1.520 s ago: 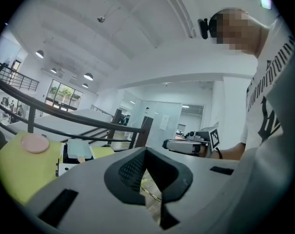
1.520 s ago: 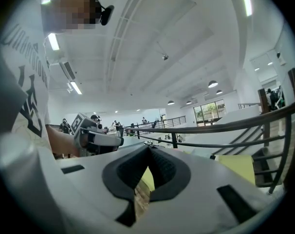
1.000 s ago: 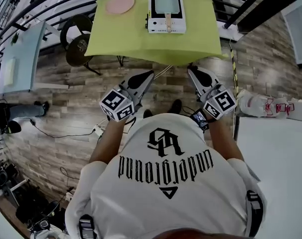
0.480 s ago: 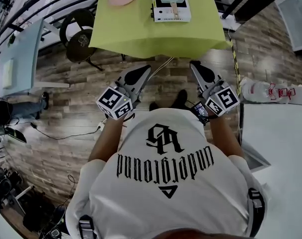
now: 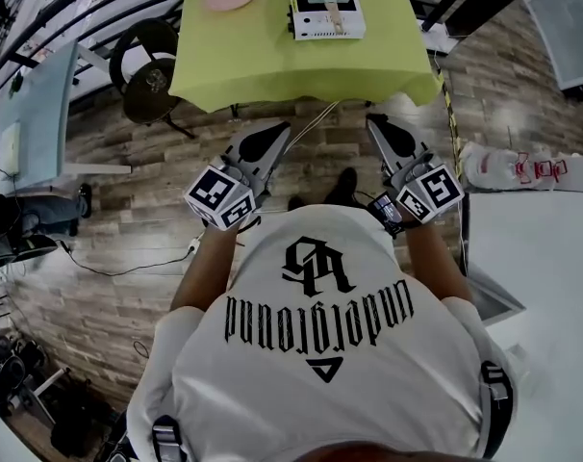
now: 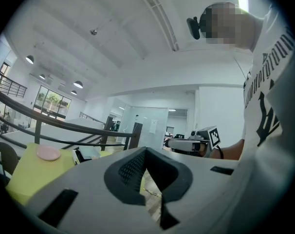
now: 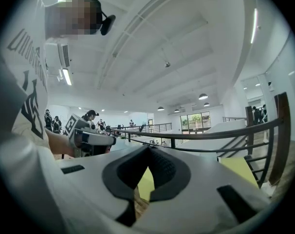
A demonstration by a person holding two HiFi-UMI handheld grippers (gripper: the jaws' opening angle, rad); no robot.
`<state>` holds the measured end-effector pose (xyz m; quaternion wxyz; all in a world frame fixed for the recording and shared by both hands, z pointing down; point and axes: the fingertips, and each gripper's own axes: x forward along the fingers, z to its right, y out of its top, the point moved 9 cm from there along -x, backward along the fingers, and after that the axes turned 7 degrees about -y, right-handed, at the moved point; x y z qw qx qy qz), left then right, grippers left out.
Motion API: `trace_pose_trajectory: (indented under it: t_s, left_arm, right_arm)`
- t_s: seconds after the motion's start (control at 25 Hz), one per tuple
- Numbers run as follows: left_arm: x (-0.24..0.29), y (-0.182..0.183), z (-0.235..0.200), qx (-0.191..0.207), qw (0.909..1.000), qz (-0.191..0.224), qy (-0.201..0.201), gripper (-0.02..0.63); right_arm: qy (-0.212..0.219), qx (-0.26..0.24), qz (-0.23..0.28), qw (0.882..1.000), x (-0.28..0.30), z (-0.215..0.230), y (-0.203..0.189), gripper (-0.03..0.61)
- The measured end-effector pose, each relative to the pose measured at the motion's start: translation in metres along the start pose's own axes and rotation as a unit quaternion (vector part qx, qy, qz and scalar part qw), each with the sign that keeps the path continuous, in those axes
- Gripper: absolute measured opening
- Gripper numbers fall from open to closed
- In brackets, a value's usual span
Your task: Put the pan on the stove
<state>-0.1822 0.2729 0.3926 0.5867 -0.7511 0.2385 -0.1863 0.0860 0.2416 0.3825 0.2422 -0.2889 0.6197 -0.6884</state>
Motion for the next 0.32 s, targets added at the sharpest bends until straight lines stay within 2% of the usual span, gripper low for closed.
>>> trace_pose_trajectory:
  t_s: [0.32]
  left_arm:
    - [0.011, 0.002, -0.006, 0.002, 1.0000, -0.001, -0.004, 0.002]
  right_arm:
    - [0.001, -0.003, -0.001, 1.000, 0.004, 0.008, 0.004, -0.002]
